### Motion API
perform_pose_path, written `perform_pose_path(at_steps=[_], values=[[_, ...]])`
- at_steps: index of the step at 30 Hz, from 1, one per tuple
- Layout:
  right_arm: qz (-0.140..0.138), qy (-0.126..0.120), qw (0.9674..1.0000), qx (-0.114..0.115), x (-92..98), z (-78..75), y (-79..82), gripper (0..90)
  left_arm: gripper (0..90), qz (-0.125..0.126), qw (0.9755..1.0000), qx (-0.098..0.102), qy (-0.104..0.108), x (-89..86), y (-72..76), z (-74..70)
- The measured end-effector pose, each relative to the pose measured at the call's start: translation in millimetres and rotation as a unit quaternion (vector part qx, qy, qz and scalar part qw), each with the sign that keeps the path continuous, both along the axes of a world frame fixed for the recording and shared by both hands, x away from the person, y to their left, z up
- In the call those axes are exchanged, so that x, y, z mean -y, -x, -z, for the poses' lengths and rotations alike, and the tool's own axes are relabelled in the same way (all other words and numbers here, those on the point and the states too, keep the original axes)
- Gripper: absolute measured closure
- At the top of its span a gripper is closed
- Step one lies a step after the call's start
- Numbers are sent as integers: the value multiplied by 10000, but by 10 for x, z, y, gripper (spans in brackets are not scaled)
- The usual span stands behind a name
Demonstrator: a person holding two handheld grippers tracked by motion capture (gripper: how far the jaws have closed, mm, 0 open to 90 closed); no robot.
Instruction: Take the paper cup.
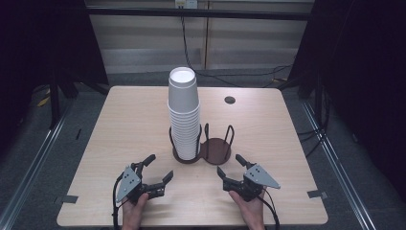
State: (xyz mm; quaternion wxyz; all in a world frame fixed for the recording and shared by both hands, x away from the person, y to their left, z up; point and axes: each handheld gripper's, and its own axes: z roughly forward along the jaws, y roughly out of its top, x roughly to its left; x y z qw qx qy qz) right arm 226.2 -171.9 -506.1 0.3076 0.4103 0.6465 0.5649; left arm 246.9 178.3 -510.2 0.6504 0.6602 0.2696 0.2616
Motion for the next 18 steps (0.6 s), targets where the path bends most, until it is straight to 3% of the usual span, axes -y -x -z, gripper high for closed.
perform_pose_path(at_steps=[8, 9, 18], values=[[-283, -74, 9995, -79, 13, -60, -26, 208, 156, 14, 10000, -10, 2, 0, 0, 0], [-434, -16, 9989, -179, 6, -89, -35, 230, 156, 8, 10000, -2, 1, -1, 0, 0], [-697, -88, 9974, -151, -11, -182, -44, 238, 156, 9, 10000, -2, 2, 0, 0, 0]])
